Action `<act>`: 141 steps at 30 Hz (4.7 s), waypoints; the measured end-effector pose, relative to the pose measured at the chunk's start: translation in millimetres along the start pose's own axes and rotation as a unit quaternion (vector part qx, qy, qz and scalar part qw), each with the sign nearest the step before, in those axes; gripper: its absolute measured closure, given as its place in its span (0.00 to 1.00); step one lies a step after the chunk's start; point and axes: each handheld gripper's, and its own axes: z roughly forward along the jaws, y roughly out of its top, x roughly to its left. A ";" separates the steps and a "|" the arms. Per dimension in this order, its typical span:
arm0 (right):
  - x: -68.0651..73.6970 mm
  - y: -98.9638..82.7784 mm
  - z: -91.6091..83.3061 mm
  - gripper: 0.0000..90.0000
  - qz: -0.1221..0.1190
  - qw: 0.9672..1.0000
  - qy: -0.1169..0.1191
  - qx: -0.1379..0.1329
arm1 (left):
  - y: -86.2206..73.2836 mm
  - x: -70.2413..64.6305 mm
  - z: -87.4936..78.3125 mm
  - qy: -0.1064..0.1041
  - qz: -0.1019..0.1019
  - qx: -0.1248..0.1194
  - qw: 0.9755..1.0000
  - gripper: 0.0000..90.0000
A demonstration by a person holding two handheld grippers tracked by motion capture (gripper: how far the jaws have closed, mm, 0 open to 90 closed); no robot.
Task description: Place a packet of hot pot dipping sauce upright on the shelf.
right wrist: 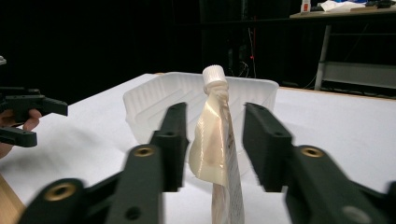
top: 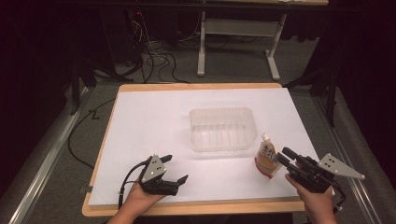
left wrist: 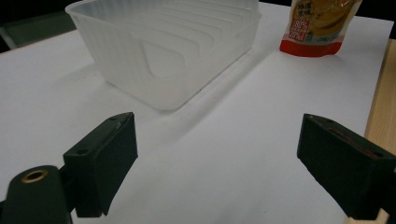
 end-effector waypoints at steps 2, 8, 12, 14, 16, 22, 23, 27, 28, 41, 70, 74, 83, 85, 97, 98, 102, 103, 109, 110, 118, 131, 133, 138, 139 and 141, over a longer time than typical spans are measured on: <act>1.5 0.8 0.6 0.56 -0.004 1.000 -0.003 0.001 | 0.0 0.0 0.3 0.000 0.000 -0.001 1.000 0.14; 6.8 1.5 3.6 0.46 -0.024 1.000 -0.013 0.012 | 0.1 0.1 0.5 0.000 0.000 0.000 1.000 0.14; 7.2 -2.1 7.9 0.49 -0.029 0.999 -0.026 0.033 | 0.3 0.0 0.5 0.000 0.000 0.000 1.000 0.14; 5.7 -5.5 11.4 0.55 -0.020 0.998 -0.029 0.048 | 0.4 0.0 0.5 -0.001 0.000 0.001 1.000 0.14; 3.4 -10.1 14.6 0.64 -0.012 0.997 -0.034 0.063 | 0.5 0.1 0.6 -0.001 0.002 0.001 1.000 0.14; -2.2 -18.5 17.8 0.87 0.012 0.996 -0.038 0.077 | 0.5 0.0 0.6 -0.002 0.003 0.002 1.000 0.14; -1.7 -18.1 17.3 0.90 0.011 0.996 -0.038 0.073 | 0.5 0.0 0.7 -0.003 0.002 0.001 1.000 0.14; -0.4 -15.2 15.8 1.00 0.018 0.998 -0.026 0.062 | 0.2 -0.3 0.6 -0.004 0.003 0.003 1.000 0.14; -0.1 -15.2 16.7 1.00 0.028 0.998 -0.014 0.059 | -0.3 -0.3 0.1 -0.003 0.004 0.004 1.000 0.14; 10.9 -5.6 21.5 1.00 0.049 0.999 0.005 0.021 | -2.9 0.9 -4.4 0.004 0.000 0.003 1.000 0.14; 18.4 52.4 55.4 1.00 0.037 0.999 -0.007 -0.014 | -2.4 0.6 -8.1 0.006 0.001 -0.005 1.000 0.14; 20.6 59.1 65.0 1.00 0.031 0.999 -0.007 -0.008 | -2.3 0.5 -8.2 0.005 0.001 -0.005 1.000 0.14; 19.6 62.1 89.5 1.00 0.037 0.999 -0.019 0.016 | -2.0 1.0 -9.6 0.007 0.001 -0.009 1.000 0.14; 18.9 61.9 94.1 1.00 0.035 0.999 -0.024 0.022 | -1.9 1.1 -9.9 0.007 0.001 -0.009 1.000 0.14; 13.2 63.8 110.3 1.00 0.035 0.998 -0.039 0.036 | -2.1 1.9 -10.9 0.007 0.002 -0.009 1.000 0.14; 13.1 64.1 111.4 1.00 0.036 0.998 -0.038 0.037 | -2.1 2.0 -10.9 0.007 0.002 -0.009 1.000 0.14; 12.6 65.9 118.2 1.00 0.035 0.998 -0.039 0.041 | -2.1 2.2 -10.9 0.007 0.002 -0.009 1.000 0.14; 12.6 65.9 118.2 1.00 0.035 0.998 -0.039 0.041 | -2.1 2.2 -10.9 0.007 0.002 -0.009 1.000 0.14; 15.6 68.7 126.6 1.00 0.034 0.998 -0.036 0.045 | -2.2 2.6 -11.2 0.008 0.002 -0.009 1.000 0.14; 17.1 69.6 129.4 1.00 0.035 0.998 -0.036 0.046 | -2.2 2.6 -11.3 0.008 0.002 -0.009 1.000 0.14; 14.9 70.2 139.7 1.00 0.043 0.997 -0.039 0.049 | -2.2 3.0 -12.1 0.008 0.001 -0.010 1.000 0.14; -3.6 70.7 151.6 1.00 0.050 0.996 -0.064 0.043 | -2.7 3.6 -12.2 0.008 0.001 -0.009 1.000 0.14; -6.0 70.4 154.4 1.00 0.054 0.996 -0.066 0.040 | -2.8 3.5 -12.2 0.008 0.001 -0.008 1.000 0.14; -8.3 70.5 158.7 1.00 0.052 0.995 -0.072 0.039 | -3.2 3.5 -11.9 0.008 0.000 -0.008 1.000 0.14; -9.7 70.6 161.2 1.00 0.052 0.995 -0.076 0.039 | -3.2 3.5 -11.8 0.008 0.000 -0.008 1.000 0.14; -10.2 70.4 162.7 1.00 0.052 0.995 -0.079 0.043 | -3.2 3.6 -11.7 0.007 0.000 -0.008 1.000 0.14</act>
